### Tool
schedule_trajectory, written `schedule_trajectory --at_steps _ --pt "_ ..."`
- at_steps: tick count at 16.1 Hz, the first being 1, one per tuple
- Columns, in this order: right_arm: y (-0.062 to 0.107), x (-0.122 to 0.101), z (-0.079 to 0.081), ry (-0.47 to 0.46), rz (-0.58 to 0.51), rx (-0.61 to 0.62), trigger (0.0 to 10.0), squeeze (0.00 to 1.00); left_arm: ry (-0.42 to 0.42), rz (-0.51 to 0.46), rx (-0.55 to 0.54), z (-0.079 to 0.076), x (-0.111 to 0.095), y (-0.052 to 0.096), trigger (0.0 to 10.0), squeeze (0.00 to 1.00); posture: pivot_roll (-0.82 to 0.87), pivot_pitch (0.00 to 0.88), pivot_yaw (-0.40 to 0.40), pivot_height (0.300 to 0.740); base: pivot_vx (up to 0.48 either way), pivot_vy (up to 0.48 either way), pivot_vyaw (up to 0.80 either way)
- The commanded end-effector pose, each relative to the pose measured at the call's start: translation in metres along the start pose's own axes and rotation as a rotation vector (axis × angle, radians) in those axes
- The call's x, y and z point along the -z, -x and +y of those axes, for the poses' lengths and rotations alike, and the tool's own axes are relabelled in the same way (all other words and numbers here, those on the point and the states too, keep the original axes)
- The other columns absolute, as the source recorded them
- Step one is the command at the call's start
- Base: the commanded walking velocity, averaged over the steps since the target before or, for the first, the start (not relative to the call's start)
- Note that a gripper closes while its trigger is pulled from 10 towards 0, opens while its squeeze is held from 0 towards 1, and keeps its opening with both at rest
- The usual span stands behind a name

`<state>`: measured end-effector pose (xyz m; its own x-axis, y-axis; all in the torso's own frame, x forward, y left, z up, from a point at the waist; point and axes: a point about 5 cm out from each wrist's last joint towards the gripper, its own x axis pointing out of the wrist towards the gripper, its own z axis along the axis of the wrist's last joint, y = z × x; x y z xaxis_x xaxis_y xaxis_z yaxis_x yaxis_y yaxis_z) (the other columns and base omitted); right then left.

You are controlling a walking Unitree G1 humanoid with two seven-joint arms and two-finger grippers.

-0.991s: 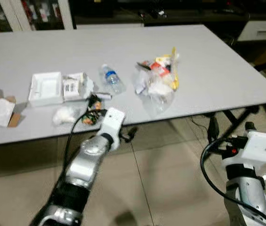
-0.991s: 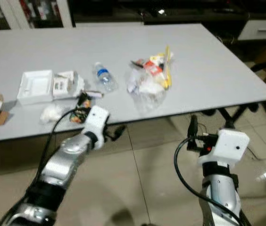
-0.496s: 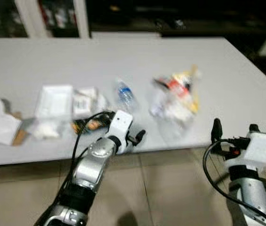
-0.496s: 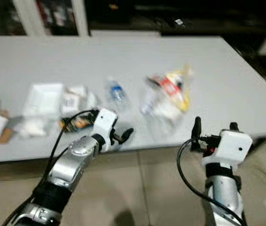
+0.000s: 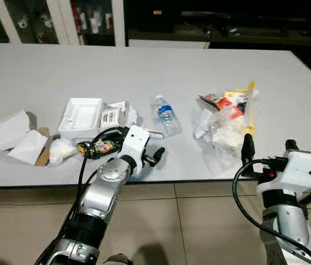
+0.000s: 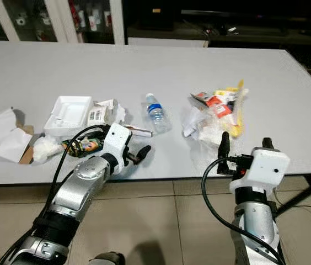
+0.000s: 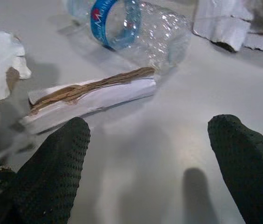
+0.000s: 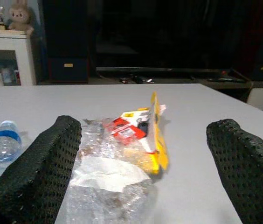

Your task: Picking trash to rubbish bin

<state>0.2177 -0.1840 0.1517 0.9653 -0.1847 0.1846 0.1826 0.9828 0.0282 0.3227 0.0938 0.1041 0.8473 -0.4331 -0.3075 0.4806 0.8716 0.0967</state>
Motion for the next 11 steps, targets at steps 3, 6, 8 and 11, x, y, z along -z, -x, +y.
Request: schedule_trajectory --at_steps 3,6,8,11 --pt "0.0001 0.0012 -0.0017 0.001 0.003 0.019 10.0 0.0 -0.004 0.016 0.006 0.0013 0.0009 -0.0011 10.0 0.0 0.16 0.091 -0.047 0.74 0.0 0.48 0.0" --pt "0.0008 0.0025 -0.0013 -0.006 0.01 0.025 10.0 0.0 -0.009 0.024 0.001 0.0026 0.0019 -0.0008 10.0 0.0 0.16 0.093 -0.042 0.74 0.0 0.48 -0.8" --pt "0.0013 0.0029 -0.0013 -0.009 0.013 0.027 10.0 0.0 -0.013 0.029 0.0 0.0025 0.0027 -0.001 10.0 0.0 0.16 0.093 -0.042 0.74 0.0 0.48 -0.4" --pt "0.0021 0.0021 -0.0009 -0.008 0.003 0.03 10.0 0.0 -0.023 0.013 0.013 0.0018 0.0021 -0.0002 10.0 0.0 0.16 0.097 -0.039 0.74 0.0 0.16 0.0"
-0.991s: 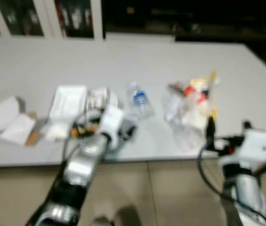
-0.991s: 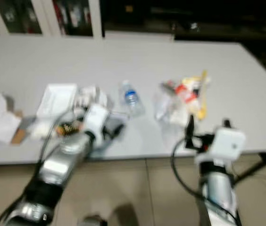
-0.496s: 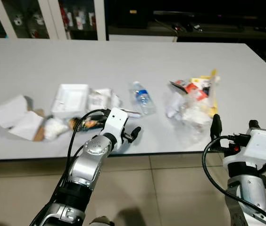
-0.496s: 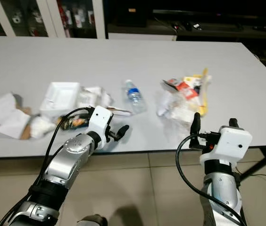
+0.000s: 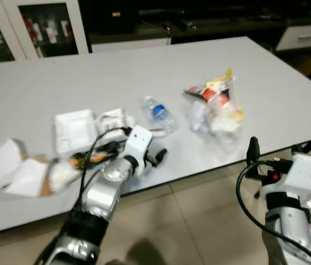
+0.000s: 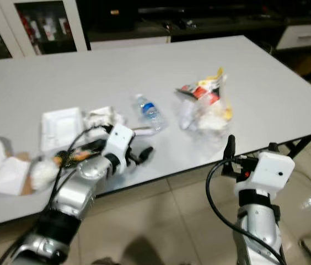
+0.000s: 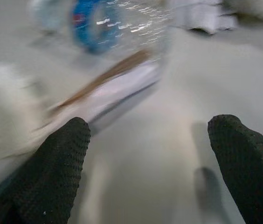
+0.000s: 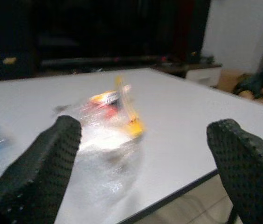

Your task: Picking trash to rubbish bin

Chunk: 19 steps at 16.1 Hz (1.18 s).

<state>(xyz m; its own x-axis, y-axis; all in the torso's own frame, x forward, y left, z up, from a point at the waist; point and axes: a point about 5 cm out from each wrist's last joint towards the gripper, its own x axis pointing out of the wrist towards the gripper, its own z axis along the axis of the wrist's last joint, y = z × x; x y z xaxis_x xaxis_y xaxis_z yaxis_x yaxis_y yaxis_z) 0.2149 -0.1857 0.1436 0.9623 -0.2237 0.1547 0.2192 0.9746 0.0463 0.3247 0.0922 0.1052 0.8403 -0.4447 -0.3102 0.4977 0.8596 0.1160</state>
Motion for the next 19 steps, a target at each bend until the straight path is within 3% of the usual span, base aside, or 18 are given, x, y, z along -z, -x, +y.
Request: schedule_trajectory --at_steps 1,7,17,19 --pt "-0.0013 -0.0054 0.0019 0.005 -0.027 -0.011 10.0 0.0 0.0 0.011 0.0 0.0021 0.0043 0.0023 10.0 0.0 0.16 0.097 -0.039 0.74 0.0 0.0 0.0" --pt "-0.0008 -0.0062 0.0027 0.004 -0.031 -0.006 10.0 0.0 -0.009 0.004 0.01 0.0005 0.0043 0.0028 10.0 0.0 0.15 0.103 -0.04 0.74 0.0 0.0 0.0" --pt "0.0011 -0.0043 0.0038 0.003 -0.022 0.011 10.0 0.0 -0.005 0.002 0.041 -0.0031 0.0044 0.0035 10.0 0.0 0.15 0.119 -0.028 0.74 0.458 0.0 0.0" --pt "0.0005 -0.0039 0.0042 0.036 -0.016 0.009 10.0 0.0 0.01 0.0 0.054 -0.0053 0.0047 0.0029 10.0 0.0 0.15 0.119 -0.03 0.74 0.0 0.0 0.0"
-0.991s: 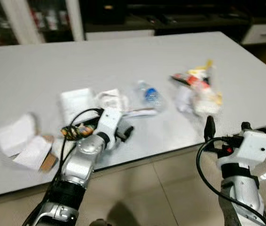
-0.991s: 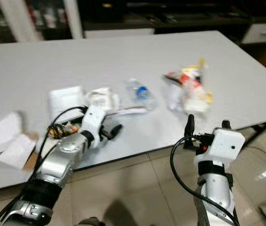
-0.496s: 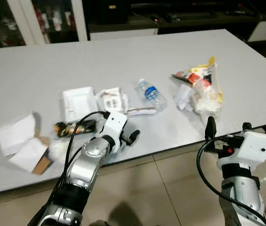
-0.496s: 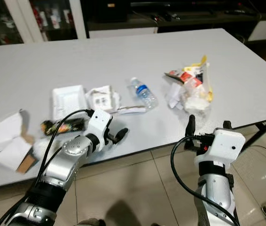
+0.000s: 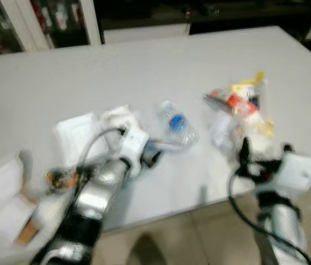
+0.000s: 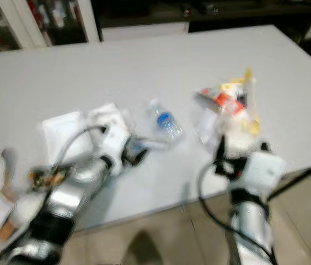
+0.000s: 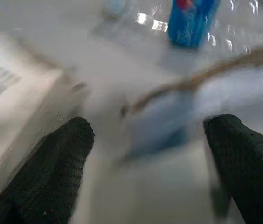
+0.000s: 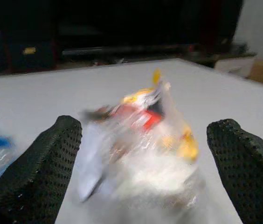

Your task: Picking trash to rubbish bin

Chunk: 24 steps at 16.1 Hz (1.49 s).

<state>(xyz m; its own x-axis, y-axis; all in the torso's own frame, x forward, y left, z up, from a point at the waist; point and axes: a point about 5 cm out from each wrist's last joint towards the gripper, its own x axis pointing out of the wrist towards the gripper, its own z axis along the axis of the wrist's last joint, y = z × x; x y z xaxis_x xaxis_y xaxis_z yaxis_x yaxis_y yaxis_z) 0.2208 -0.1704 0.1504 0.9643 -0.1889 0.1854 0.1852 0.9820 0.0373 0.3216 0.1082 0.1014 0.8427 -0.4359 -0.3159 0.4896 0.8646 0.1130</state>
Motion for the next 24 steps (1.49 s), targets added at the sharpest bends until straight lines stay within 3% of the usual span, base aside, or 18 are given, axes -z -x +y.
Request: schedule_trajectory --at_steps 1,14,15,23,24 --pt "0.003 0.002 -0.013 0.05 0.021 0.058 10.0 0.0 0.005 -0.01 0.069 -0.019 -0.004 -0.006 10.0 0.0 0.15 0.117 -0.031 0.74 0.0 0.0 0.0" --pt "-0.004 0.016 -0.029 0.017 0.113 0.233 10.0 0.0 -0.005 -0.013 0.08 -0.017 -0.008 -0.007 10.0 0.0 0.16 0.11 -0.025 0.74 0.0 0.0 0.0" --pt "-0.003 0.022 -0.03 -0.056 0.158 0.242 10.0 0.0 -0.011 -0.013 0.076 -0.016 -0.01 -0.008 10.0 0.0 0.17 0.111 -0.024 0.74 0.0 0.0 0.0" --pt "-0.013 0.028 -0.032 -0.079 0.227 0.187 10.0 0.0 -0.019 -0.011 0.047 -0.01 -0.013 -0.006 10.0 0.0 0.19 0.129 -0.018 0.74 0.0 0.0 0.0" --pt "-0.011 0.039 -0.027 -0.093 0.303 0.166 10.0 0.0 -0.018 -0.003 0.04 -0.007 -0.011 -0.004 10.0 0.0 0.2 0.138 -0.021 0.74 0.0 0.0 0.0"
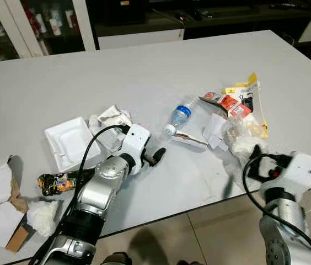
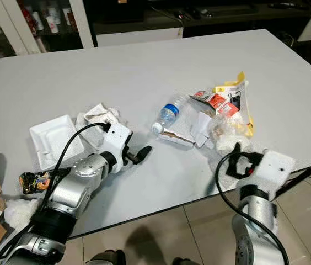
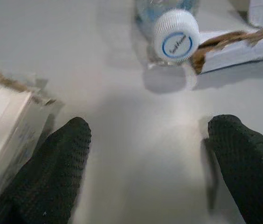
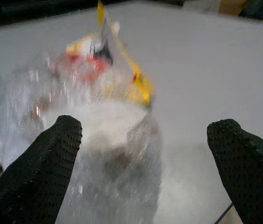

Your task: Picking trash to rubbish bin

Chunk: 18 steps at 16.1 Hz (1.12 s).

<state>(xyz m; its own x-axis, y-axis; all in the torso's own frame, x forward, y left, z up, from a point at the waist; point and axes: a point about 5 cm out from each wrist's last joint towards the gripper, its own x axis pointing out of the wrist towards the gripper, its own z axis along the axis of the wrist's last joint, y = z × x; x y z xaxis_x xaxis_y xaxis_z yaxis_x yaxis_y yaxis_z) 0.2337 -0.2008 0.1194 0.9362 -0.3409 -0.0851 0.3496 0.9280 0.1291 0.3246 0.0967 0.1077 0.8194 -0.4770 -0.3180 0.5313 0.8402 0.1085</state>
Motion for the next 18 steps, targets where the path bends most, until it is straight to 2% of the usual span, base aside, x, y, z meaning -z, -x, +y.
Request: schedule_trajectory --at_steps 1,3,4,7,10,18 --pt "-0.001 0.011 0.002 -0.007 0.069 -0.023 10.0 0.0 -0.007 0.003 -0.011 0.001 -0.001 0.002 10.0 0.0 0.21 0.144 -0.02 0.74 0.0 0.0 0.0" --pt "-0.006 0.016 0.004 0.003 0.092 -0.068 10.0 0.0 -0.004 0.007 -0.013 0.003 0.0 0.004 10.0 0.0 0.22 0.146 -0.018 0.74 0.0 0.0 0.0" --pt "-0.009 0.015 0.0 0.044 0.08 -0.067 10.0 0.0 -0.004 0.008 -0.014 0.003 0.0 0.004 10.0 0.0 0.22 0.146 -0.018 0.74 0.0 0.0 0.0" --pt "-0.019 0.015 -0.007 0.068 0.081 -0.06 10.0 0.0 -0.003 0.011 -0.015 0.004 0.0 0.004 10.0 0.0 0.22 0.145 -0.016 0.74 0.0 0.0 0.0" --pt "-0.032 0.012 -0.016 0.132 0.047 -0.029 10.0 0.0 -0.005 0.013 -0.015 0.003 0.0 0.005 10.0 0.0 0.23 0.144 -0.014 0.74 0.0 0.0 0.0" --pt "-0.049 0.026 -0.011 0.125 0.067 -0.097 10.0 0.0 -0.002 0.03 -0.009 0.002 0.004 0.007 10.0 0.0 0.23 0.153 -0.013 0.74 0.0 0.0 0.0"
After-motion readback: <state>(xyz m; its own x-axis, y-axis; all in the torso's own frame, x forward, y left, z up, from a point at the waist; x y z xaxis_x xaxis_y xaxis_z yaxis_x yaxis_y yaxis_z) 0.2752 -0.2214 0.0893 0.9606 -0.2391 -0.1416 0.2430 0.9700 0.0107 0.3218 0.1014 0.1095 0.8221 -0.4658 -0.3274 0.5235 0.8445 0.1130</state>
